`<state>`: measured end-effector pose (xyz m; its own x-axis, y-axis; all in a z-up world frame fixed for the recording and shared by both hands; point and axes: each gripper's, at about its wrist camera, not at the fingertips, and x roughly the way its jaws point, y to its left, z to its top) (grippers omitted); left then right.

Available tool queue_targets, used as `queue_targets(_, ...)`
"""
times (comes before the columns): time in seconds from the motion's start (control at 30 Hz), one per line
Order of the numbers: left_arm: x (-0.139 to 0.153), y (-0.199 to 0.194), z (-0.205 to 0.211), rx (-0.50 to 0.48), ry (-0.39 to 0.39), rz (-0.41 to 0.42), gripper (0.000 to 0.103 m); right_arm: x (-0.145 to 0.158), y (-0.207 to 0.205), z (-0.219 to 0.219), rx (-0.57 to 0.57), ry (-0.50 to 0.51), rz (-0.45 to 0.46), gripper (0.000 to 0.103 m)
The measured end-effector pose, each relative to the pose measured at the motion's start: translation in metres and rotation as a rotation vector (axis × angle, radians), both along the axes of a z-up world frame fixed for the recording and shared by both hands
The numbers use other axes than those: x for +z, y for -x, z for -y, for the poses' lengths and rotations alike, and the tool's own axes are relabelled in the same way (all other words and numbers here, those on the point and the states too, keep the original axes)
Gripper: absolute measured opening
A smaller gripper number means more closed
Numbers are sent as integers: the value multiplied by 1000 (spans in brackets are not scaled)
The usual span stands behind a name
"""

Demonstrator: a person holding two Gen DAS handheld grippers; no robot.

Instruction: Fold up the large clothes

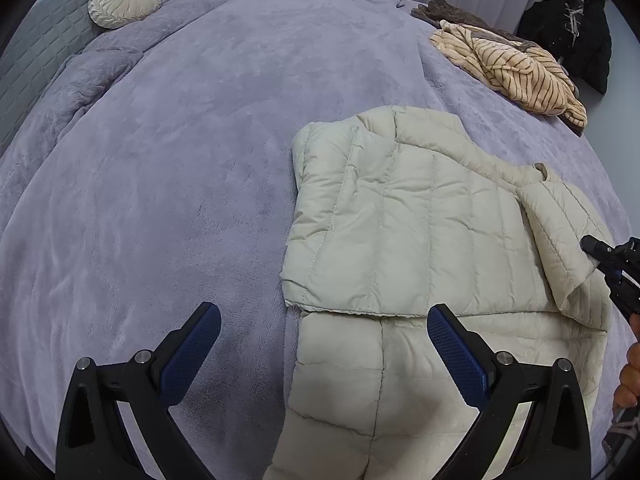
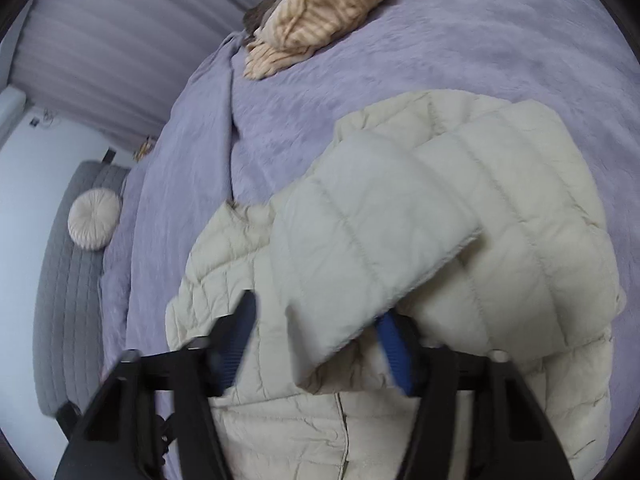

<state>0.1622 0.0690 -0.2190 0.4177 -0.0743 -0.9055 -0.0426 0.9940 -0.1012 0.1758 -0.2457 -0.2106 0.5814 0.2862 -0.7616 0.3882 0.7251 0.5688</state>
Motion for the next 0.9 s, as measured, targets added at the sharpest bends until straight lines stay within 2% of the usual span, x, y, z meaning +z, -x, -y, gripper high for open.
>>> queue_targets(0.03,1,-1,-2,4,2,1,103,0,-4,1,-5,10,-5,6)
queue_targets(0.1,3,-2,-9,18,16,6,103,9,-15,-11,58,76,32,6)
queue_targets(0.17,5,-4,-16,36,18,17,103,25,-27,-42,186,195,83,6)
queue_targets(0.23,8,-7,-23,47,18,24,103,31,-33,-78,325,271,105,6)
queue_targets(0.3,11,-11,-28,57,36,27,103,26,-36,-114,448,320,88,6)
queue_targets(0.4,15,-21,-30,50,88,34,103,4,-33,-148,578,378,1,7)
queue_targets(0.47,15,-31,-24,12,139,18,103,-6,-26,-152,594,379,-39,20)
queue_targets(0.5,14,-36,-18,-7,165,11,103,-7,-22,-149,591,357,-43,40)
queue_targets(0.53,13,-41,-11,-30,194,6,103,-6,-17,-142,580,327,-47,65)
queue_targets(0.57,11,-46,-3,-62,233,-2,103,-5,-13,-134,560,297,-43,71)
queue_targets(0.7,-7,-67,33,-153,366,-84,103,4,7,-86,459,222,-50,71)
queue_targets(0.77,-18,-77,49,-170,402,-121,103,5,18,-56,386,182,-60,71)
queue_targets(0.8,-21,-80,57,-174,416,-131,98,5,23,-41,345,164,-67,71)
queue_targets(0.83,-24,-83,63,-178,429,-140,75,4,30,-24,303,148,-75,71)
queue_targets(0.87,-27,-87,70,-188,445,-158,60,3,33,-11,267,136,-84,71)
queue_targets(0.9,-29,-89,75,-194,461,-175,29,1,38,1,236,128,-92,71)
